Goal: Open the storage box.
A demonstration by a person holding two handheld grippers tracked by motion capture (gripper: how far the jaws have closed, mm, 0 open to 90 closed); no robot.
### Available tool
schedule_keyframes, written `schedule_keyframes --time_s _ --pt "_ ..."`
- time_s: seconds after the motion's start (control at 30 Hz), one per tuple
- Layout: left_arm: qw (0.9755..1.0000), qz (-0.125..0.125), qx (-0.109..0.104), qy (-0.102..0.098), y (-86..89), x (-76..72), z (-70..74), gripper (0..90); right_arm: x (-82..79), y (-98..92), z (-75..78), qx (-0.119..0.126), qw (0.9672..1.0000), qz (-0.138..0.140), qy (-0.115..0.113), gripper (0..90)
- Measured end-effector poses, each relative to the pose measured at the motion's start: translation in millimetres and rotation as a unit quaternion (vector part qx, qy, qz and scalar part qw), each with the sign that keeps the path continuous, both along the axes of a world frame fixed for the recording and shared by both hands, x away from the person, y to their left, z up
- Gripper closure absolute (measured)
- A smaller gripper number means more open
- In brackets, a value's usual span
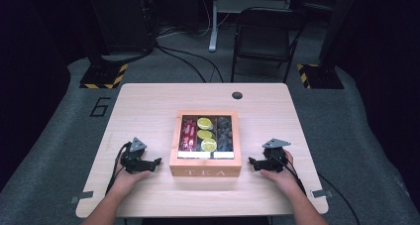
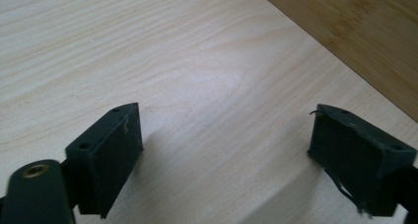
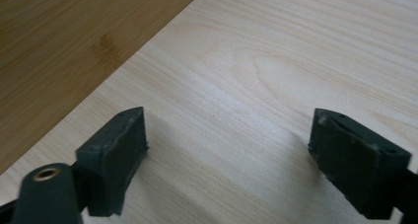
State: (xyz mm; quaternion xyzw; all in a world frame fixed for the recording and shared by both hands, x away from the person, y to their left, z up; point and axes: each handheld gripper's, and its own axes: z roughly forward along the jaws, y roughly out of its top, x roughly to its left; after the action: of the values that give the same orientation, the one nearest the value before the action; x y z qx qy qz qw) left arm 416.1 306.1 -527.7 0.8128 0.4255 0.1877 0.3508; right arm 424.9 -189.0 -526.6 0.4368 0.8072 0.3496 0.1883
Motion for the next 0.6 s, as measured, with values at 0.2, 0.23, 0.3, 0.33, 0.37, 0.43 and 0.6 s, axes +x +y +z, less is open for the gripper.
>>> schedule_keyframes --time_s 0.2,0.23,0.3,0.33,0.37,0.43,0.6 --pt "1.0 -0.003 0.007 0.003 -3.2 -3.2 3.6 25.4 -1.9 2.2 3.9 -0.006 0.9999 -0.007 0.01 24.8" --pt "1.0 -0.003 0.007 0.003 -3.2 -3.2 3.6 26.2 -1.9 2.2 3.9 -0.006 0.9999 -0.007 0.01 24.8" --pt "0.9999 -0.007 0.006 0.007 -3.4 -3.8 4.7 28.4 -1.9 3.8 5.7 -0.008 0.9999 -0.009 0.01 32.6" --pt "0.9999 -0.011 0.008 0.008 -3.2 -4.0 5.3 30.0 -2.2 5.9 7.1 -0.004 0.9998 -0.012 0.016 35.5" --pt "0.9999 -0.009 0.009 0.009 -3.6 -4.3 5.9 31.8 -2.0 5.8 7.3 -0.009 0.9999 -0.007 0.01 36.9" --pt "0.9999 -0.005 0.007 0.006 -4.0 -4.4 5.5 34.0 -2.9 8.5 8.7 -0.003 0.9998 -0.013 0.015 37.2" --pt "0.9998 0.003 0.013 0.014 -1.4 -5.5 10.2 37.3 -6.4 12.0 19.2 -0.013 0.9999 0.007 0.0 40.7"
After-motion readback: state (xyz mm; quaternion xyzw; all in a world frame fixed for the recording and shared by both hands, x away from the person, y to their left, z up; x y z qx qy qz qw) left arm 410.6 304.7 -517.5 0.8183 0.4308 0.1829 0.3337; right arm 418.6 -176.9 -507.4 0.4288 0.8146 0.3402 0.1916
